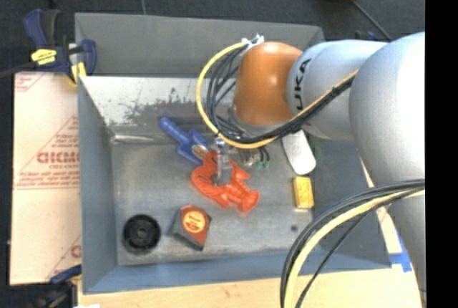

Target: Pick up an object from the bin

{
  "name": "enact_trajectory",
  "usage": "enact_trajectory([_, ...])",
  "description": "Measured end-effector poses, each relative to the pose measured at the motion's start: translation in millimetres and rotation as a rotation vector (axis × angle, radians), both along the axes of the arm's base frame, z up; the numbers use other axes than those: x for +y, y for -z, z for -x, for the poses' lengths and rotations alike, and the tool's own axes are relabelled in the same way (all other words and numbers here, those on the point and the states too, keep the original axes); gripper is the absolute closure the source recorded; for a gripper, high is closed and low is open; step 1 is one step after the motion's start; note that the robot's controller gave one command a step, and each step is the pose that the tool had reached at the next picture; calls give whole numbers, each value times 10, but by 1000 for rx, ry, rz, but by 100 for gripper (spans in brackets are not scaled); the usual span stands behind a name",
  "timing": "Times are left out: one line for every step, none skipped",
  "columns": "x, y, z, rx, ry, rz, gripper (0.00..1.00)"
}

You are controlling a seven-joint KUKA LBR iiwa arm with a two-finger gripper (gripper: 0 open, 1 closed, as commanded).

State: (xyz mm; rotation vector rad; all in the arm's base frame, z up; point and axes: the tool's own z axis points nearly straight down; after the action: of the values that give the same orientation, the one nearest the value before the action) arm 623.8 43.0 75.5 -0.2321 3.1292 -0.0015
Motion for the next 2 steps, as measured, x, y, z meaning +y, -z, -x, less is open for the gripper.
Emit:
enact_trajectory([22, -18, 127, -17, -3, -3, 100])
enact_trajectory([54, -2, -53, 2, -4, -1, 100])
